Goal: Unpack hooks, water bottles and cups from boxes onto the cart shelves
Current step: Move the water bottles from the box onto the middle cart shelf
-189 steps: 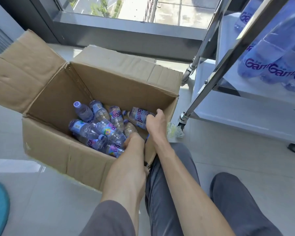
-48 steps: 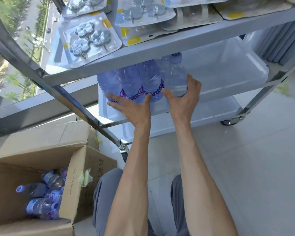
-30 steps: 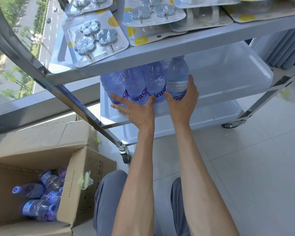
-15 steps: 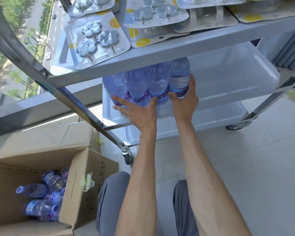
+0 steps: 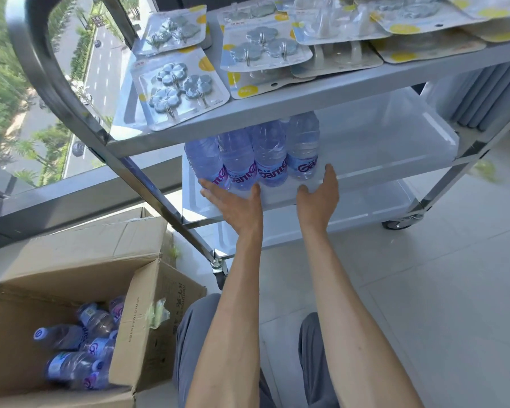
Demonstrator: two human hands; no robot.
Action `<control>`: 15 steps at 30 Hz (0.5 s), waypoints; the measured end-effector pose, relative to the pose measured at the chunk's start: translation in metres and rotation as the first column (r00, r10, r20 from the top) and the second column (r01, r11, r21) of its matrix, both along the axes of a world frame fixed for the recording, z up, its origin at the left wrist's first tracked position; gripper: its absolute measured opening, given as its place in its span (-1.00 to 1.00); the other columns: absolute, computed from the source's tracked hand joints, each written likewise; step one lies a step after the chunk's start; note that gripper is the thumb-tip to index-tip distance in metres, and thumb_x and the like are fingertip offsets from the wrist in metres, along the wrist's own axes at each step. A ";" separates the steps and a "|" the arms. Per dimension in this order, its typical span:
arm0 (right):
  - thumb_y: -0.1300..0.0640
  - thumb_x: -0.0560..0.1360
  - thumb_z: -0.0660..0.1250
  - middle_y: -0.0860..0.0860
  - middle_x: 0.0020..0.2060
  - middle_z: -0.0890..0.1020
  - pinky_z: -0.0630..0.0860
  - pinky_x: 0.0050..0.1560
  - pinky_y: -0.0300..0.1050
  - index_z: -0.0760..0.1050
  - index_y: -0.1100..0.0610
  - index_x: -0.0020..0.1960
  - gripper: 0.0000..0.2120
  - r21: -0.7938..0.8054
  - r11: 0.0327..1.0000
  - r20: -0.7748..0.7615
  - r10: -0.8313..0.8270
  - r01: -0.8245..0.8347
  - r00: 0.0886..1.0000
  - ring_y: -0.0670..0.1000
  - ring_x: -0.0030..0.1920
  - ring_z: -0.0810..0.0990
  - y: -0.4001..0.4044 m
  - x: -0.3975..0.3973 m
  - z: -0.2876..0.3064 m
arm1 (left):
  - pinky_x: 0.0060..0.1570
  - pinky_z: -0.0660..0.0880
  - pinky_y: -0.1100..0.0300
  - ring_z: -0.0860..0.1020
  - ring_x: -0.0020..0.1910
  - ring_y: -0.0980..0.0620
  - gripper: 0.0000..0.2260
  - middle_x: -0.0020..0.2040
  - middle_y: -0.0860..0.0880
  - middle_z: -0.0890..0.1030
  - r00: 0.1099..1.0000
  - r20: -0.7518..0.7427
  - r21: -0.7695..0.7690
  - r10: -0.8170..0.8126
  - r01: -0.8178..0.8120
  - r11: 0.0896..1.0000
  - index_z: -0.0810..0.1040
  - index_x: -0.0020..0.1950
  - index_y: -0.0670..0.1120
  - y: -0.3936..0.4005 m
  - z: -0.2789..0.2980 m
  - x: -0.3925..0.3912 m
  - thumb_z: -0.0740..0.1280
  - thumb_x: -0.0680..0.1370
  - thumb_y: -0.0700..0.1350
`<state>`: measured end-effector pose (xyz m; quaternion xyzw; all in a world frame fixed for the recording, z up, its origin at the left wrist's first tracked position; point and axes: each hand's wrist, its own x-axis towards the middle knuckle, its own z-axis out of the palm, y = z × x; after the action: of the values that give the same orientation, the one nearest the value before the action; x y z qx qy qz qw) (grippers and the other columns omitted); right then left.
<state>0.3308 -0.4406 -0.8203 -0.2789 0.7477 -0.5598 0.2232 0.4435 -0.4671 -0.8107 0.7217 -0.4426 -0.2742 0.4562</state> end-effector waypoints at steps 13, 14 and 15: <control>0.38 0.46 0.24 0.18 0.03 0.67 0.38 0.07 -0.13 0.58 0.28 0.14 -0.71 0.153 0.977 -0.043 0.157 -0.149 0.987 0.18 0.08 0.60 0.050 0.097 -0.024 | -0.10 0.43 0.22 0.59 -0.14 -0.01 -0.84 -0.12 -0.03 0.65 0.981 0.031 -0.232 0.194 -0.181 0.956 0.63 0.04 -0.15 0.045 0.020 0.133 0.31 0.51 -0.20; 0.37 0.47 0.24 0.18 0.03 0.67 0.38 0.05 -0.17 0.58 0.27 0.14 -0.72 0.162 0.968 -0.035 0.200 -0.192 0.979 0.17 0.08 0.60 0.053 0.112 -0.028 | -0.10 0.43 0.23 0.58 -0.16 0.00 -0.86 -0.16 -0.01 0.65 0.976 0.037 -0.245 0.216 -0.200 0.949 0.64 0.00 -0.14 0.050 0.018 0.150 0.31 0.51 -0.21; 0.37 0.48 0.24 0.17 0.03 0.67 0.36 0.02 -0.21 0.57 0.27 0.13 -0.74 0.163 0.958 -0.030 0.243 -0.235 0.970 0.17 0.08 0.60 0.056 0.128 -0.031 | -0.08 0.44 0.24 0.58 -0.16 0.02 -0.85 -0.17 0.00 0.65 0.969 0.022 -0.253 0.244 -0.231 0.940 0.65 -0.01 -0.15 0.055 0.014 0.168 0.30 0.51 -0.22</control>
<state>0.4590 -0.3848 -0.8516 -0.3625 0.7559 -0.4605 0.2920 0.6116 -0.4118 -0.7964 0.7141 -0.3949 -0.1403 0.5607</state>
